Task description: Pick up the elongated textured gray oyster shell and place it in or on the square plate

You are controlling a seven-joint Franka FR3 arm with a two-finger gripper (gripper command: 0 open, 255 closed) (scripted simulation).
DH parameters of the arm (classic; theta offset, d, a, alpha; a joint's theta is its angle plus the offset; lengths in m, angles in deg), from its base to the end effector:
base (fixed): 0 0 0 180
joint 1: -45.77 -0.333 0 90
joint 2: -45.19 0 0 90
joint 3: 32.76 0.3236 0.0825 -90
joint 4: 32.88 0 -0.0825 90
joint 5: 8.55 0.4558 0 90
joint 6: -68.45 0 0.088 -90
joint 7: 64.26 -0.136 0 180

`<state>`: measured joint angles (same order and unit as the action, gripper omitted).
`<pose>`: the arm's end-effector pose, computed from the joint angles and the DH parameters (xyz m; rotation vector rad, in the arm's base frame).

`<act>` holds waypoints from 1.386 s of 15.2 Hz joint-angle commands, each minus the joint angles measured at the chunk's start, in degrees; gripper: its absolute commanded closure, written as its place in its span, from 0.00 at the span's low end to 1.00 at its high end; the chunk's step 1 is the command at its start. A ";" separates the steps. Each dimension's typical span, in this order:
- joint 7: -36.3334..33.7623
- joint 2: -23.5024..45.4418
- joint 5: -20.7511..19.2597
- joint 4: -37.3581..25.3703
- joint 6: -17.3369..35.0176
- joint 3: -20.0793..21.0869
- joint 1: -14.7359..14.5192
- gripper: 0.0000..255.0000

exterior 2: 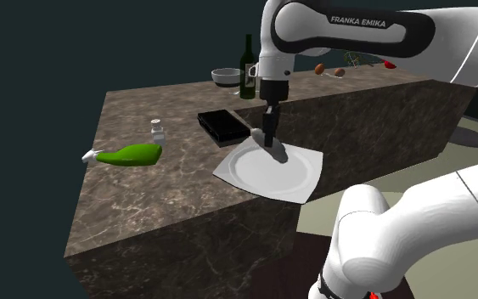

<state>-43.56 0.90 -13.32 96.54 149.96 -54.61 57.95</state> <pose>0.2884 -0.2435 0.5768 -2.9304 0.1844 0.0253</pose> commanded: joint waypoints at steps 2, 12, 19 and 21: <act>0.57 -1.56 -0.84 2.48 0.87 -0.47 0.65 1.00; 1.16 -3.05 -2.23 10.59 7.46 -1.74 1.53 1.00; 1.16 -3.05 -2.23 10.59 7.46 -1.74 1.53 1.00; 1.16 -3.05 -2.23 10.59 7.46 -1.74 1.53 0.00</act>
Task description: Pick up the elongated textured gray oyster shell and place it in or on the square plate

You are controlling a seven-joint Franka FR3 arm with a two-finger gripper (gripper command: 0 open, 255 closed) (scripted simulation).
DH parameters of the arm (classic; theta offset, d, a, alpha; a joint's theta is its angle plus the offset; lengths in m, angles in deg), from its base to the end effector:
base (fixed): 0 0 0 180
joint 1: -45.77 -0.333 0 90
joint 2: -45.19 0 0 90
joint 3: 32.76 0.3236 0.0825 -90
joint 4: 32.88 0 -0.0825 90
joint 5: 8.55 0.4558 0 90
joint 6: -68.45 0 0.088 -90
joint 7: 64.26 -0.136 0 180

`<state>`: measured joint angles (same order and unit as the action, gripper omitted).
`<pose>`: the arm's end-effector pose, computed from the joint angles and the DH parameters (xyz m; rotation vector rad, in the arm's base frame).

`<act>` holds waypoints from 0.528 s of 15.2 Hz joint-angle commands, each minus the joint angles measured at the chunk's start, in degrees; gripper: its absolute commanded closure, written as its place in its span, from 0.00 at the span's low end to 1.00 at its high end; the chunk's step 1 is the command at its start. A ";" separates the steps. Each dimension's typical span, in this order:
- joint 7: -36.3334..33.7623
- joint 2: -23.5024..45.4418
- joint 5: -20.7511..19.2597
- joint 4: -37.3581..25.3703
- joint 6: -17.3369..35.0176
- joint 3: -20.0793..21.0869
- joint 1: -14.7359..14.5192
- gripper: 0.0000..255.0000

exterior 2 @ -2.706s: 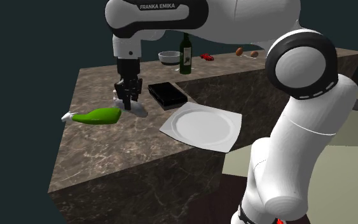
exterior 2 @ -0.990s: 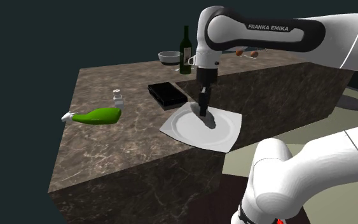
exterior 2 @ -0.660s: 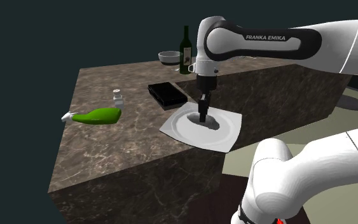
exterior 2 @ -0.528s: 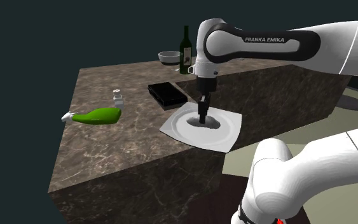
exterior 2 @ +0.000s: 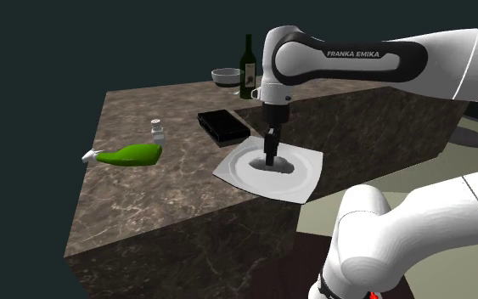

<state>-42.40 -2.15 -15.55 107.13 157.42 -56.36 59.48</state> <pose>0.2796 -0.2443 0.5049 -2.9306 0.1835 0.0266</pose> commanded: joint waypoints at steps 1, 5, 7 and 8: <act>0.00 0.00 0.00 0.00 0.00 0.00 0.00 0.00; 0.00 0.00 0.00 0.00 0.00 0.00 0.00 0.00; 0.23 1.23 0.45 -4.58 -3.31 0.14 -0.45 0.00; 0.36 1.94 0.67 -6.94 -4.95 0.17 -0.69 0.00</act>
